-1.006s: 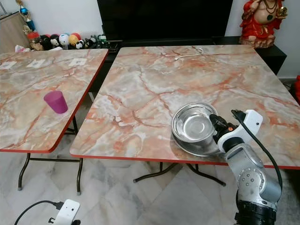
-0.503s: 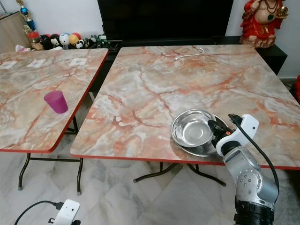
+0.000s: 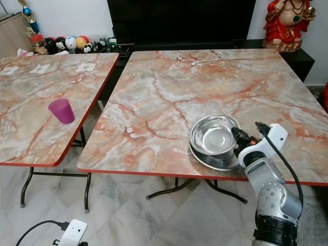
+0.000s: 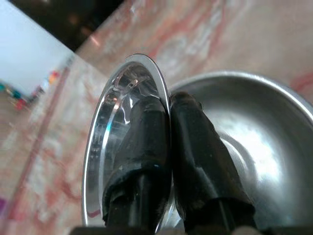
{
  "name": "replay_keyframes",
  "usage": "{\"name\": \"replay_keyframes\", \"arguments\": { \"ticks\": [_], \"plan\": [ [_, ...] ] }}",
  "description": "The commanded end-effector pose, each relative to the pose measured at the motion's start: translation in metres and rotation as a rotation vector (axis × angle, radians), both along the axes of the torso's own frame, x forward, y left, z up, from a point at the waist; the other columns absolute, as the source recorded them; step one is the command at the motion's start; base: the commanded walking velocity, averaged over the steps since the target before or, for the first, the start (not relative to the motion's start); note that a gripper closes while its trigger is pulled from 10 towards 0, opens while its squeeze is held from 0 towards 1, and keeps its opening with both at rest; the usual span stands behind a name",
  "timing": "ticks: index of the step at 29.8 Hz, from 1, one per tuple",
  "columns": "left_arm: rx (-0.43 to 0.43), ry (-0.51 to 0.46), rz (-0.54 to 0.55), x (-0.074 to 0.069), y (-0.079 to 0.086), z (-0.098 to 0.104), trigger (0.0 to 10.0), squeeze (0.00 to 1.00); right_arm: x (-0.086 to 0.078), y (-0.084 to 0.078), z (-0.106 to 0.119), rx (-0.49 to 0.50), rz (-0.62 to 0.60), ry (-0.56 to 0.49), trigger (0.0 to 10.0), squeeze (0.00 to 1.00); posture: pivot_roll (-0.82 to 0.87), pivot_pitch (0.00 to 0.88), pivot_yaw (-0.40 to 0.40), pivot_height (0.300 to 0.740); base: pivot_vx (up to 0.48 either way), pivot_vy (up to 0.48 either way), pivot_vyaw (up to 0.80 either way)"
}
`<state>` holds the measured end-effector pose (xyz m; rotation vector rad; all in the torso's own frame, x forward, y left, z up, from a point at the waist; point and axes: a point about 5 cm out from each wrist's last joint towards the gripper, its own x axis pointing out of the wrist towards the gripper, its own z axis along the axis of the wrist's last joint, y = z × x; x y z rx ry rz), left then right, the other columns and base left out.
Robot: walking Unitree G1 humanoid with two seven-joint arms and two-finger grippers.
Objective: Setting the table
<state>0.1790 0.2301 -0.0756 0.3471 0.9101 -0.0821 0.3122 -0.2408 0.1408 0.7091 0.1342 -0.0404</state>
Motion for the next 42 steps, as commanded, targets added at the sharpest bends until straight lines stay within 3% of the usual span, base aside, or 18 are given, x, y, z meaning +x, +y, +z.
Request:
{"name": "replay_keyframes", "arguments": {
  "ticks": [1, 35, 36, 42],
  "plan": [
    [0.009, 0.018, 0.012, -0.005, 0.006, -0.001, 10.0, 0.0, 0.003, 0.0, 0.004, 0.037, -0.005, -0.028, 10.0, 0.0, -0.09, 0.0, 0.052, 0.74, 0.0, 0.0, 0.0],
    [0.008, 0.023, -0.004, -0.004, 0.006, -0.001, 10.0, 0.0, -0.003, -0.007, -0.018, -0.064, -0.013, 0.072, 10.0, 0.04, -0.08, 0.0, 0.058, 0.74, 0.0, 0.0, 0.0],
    [0.008, 0.022, -0.004, -0.004, 0.005, -0.001, 10.0, 0.0, -0.004, -0.007, -0.018, -0.067, -0.014, 0.073, 10.0, 0.51, -0.08, 0.0, 0.058, 0.74, 0.0, 0.0, 0.0],
    [0.007, 0.022, -0.005, -0.003, 0.004, -0.001, 10.0, 0.0, -0.004, -0.009, -0.019, -0.08, -0.017, 0.075, 10.0, 0.49, -0.08, 0.0, 0.058, 0.74, 0.0, 0.0, 0.0]
  ]
}}
